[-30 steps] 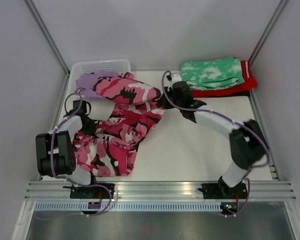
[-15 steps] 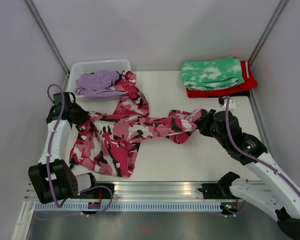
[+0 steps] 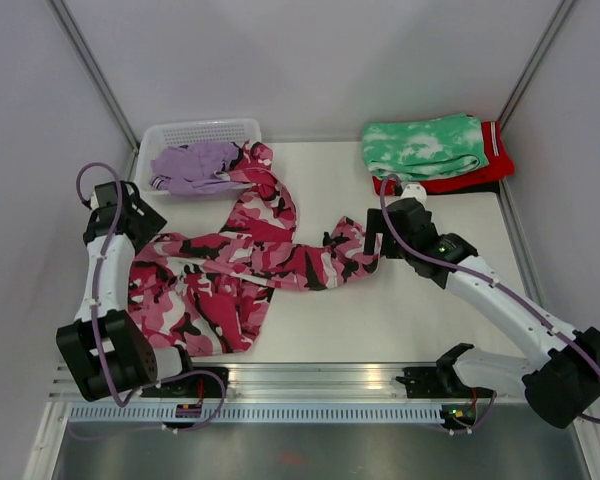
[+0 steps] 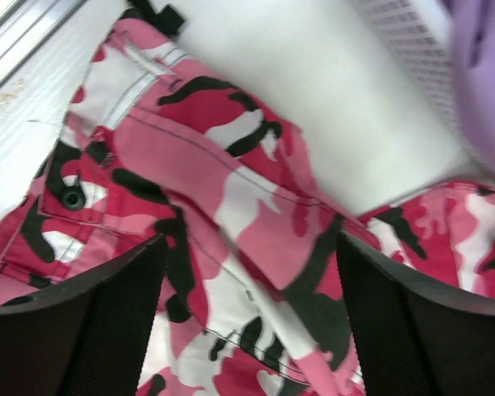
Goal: Fold and stack the trousers
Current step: Flatten the trousers out
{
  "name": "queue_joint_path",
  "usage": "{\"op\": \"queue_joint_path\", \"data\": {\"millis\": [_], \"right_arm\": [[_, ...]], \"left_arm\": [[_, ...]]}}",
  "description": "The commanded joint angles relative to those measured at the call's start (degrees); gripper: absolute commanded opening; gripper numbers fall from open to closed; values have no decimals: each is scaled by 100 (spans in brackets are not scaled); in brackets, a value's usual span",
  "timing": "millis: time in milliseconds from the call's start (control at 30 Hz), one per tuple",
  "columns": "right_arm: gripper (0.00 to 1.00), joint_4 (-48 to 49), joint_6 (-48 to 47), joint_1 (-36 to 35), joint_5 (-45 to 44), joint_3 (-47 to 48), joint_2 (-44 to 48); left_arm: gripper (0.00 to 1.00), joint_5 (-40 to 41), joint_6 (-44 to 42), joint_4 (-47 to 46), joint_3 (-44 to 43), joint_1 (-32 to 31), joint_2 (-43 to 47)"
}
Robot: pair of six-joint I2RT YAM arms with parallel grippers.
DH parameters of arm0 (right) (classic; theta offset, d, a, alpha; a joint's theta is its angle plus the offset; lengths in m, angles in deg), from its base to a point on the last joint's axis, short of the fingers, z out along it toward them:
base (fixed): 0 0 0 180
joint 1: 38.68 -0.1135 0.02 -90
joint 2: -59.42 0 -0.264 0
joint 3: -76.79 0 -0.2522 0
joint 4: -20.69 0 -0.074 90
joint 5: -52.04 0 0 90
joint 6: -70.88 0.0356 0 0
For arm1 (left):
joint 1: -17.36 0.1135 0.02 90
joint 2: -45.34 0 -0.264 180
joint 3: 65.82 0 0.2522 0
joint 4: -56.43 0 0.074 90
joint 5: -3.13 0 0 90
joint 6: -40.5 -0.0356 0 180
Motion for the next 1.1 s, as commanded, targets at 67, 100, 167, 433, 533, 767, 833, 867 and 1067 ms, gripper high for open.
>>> {"op": "queue_joint_path", "data": {"millis": [67,100,167,433,533,767,833,867,1067], "right_arm": [[98,790,-143,344,171,-417,10],[98,906,-90,475,206,-627,27],[98,1352,-1,686,303,-1155,10],[77,2653,-389,1592,1417,-1130,-1254],[72,3595,-160,1645,2332,-1122,-1878],[69,4457,130,1636,2782,-981,-2732],[65,4475,87,1636,2686,-946,-2820],[60,4484,60,1636,2668,-946,-2846],[0,4336,-116,1645,2650,-824,-2917]], "left_arm": [[95,-517,-502,191,-360,-397,600],[95,-509,-520,217,-281,-581,758],[95,-771,-521,191,-10,-1266,1180],[91,-1249,376,-1345,1135,-4627,1762],[91,-897,113,-1725,794,-5790,1043],[93,-314,-686,-2216,344,-6568,-435],[94,-621,-1037,-2699,353,-6603,-802],[94,-675,-1178,-2796,335,-6638,-979],[81,281,-1391,-2499,-78,-6815,-2421]]}}
